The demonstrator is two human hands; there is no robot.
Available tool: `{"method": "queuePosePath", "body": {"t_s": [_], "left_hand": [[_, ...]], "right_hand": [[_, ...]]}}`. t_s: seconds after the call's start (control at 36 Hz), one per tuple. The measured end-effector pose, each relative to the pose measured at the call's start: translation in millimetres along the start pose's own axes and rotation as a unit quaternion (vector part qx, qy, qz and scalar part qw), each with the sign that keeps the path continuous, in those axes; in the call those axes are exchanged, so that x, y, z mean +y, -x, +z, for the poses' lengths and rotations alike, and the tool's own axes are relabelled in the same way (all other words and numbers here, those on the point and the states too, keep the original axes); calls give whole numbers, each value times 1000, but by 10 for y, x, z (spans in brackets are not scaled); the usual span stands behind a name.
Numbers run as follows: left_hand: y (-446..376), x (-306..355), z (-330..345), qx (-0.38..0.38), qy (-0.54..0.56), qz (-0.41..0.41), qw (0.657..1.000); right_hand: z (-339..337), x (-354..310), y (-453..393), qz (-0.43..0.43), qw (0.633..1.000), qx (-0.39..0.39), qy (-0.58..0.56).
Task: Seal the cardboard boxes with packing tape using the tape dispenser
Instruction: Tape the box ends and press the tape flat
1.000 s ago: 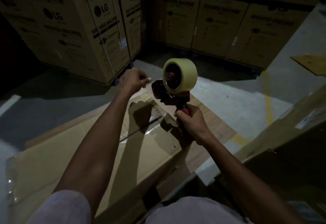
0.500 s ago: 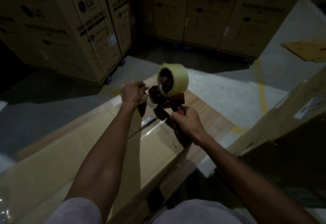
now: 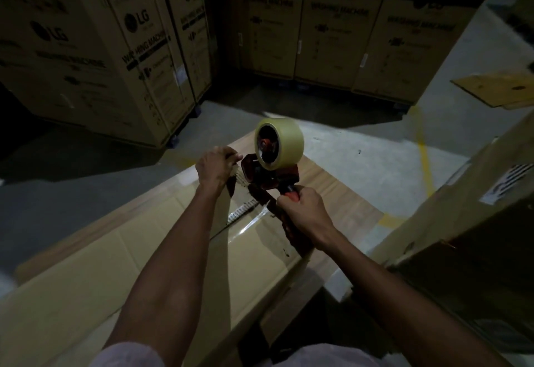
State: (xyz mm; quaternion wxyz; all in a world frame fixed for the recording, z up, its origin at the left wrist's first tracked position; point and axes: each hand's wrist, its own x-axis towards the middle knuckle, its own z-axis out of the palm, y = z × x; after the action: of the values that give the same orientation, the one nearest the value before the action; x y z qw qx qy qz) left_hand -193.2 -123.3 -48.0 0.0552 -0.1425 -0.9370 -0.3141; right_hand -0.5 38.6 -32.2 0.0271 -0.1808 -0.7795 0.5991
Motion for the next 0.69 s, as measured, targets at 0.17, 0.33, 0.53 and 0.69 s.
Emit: {"method": "queuePosePath", "body": {"t_s": [0.17,0.33,0.53,0.69], "left_hand": [[-8,11,0,-14,14,-16,1000],[1,24,9,-15,15,-44,999],[48,57,16,5,36,-102,994],[96,104,9,48,56,-114,991]], "right_hand": [[6,0,0,11,1000,-1,-11],[12,-7,2,7,1000,-2,-4],[24,-28,7,2,1000,17,24],[28,-35,0,-2,998,31,57]]}}
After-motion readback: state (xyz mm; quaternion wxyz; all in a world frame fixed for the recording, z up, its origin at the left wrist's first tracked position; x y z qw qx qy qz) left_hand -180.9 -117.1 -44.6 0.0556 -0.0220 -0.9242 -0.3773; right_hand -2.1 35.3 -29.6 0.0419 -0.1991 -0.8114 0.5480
